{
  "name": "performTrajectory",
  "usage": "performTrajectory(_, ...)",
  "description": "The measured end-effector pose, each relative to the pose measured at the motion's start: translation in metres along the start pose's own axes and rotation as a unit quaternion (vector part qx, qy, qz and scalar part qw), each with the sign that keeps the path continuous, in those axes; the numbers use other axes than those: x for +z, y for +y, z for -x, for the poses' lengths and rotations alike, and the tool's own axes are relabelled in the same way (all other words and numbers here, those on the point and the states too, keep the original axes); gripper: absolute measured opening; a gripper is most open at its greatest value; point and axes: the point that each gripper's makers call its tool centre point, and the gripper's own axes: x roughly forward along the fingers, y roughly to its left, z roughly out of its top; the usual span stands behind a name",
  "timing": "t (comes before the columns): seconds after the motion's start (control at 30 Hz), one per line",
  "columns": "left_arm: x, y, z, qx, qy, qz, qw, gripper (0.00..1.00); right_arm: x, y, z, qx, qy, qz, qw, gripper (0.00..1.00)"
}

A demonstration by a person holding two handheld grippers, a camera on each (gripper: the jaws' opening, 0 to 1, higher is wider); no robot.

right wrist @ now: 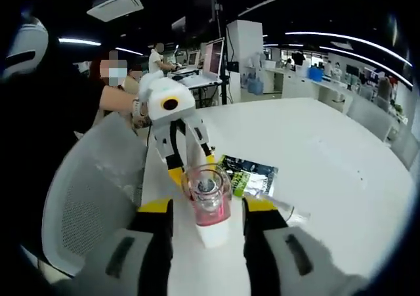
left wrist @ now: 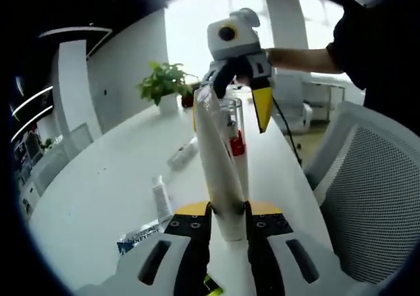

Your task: Arrange the skincare products in the storage area until every visible bottle or jar stands upright without overlapping.

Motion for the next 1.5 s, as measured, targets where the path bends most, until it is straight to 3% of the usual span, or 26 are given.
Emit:
performTrajectory(0.27, -0.009, 0.005, 0.013, 0.032, 0.03, 0.029, 0.9986, 0.26, -0.009, 0.009, 0.005, -0.029, 0.009, -0.01, 0.9995, 0.53)
performTrajectory(0.47, -0.012, 0.007, 0.031, 0.07, 0.045, 0.077, 0.9936, 0.4, -0.018, 0.008, 0.01, -0.064, 0.023, -0.031, 0.9972, 0.65)
performTrajectory(0.67, -0.001, -0.002, 0.046, 0.1, 0.037, 0.117, 0.9874, 0.6, -0.019, 0.008, 0.017, -0.102, 0.031, -0.039, 0.9935, 0.8)
performTrajectory(1.0, 0.015, -0.013, 0.068, 0.144, 0.04, 0.118, 0.9818, 0.93, -0.017, 0.007, 0.032, -0.149, 0.032, -0.045, 0.9873, 0.96)
performTrajectory(1.17, 0.021, -0.013, 0.081, 0.173, 0.03, 0.114, 0.978, 0.97, -0.019, 0.013, 0.038, -0.157, 0.04, -0.048, 0.9857, 0.99)
performTrajectory(1.3, 0.019, -0.007, 0.096, 0.222, 0.035, 0.107, 0.9686, 0.97, -0.02, 0.017, 0.04, -0.163, 0.042, -0.056, 0.9842, 0.99)
performTrajectory(1.5, 0.021, -0.019, 0.109, 0.233, 0.027, 0.114, 0.9654, 0.97, -0.02, 0.022, 0.043, -0.171, 0.049, -0.054, 0.9826, 0.99)
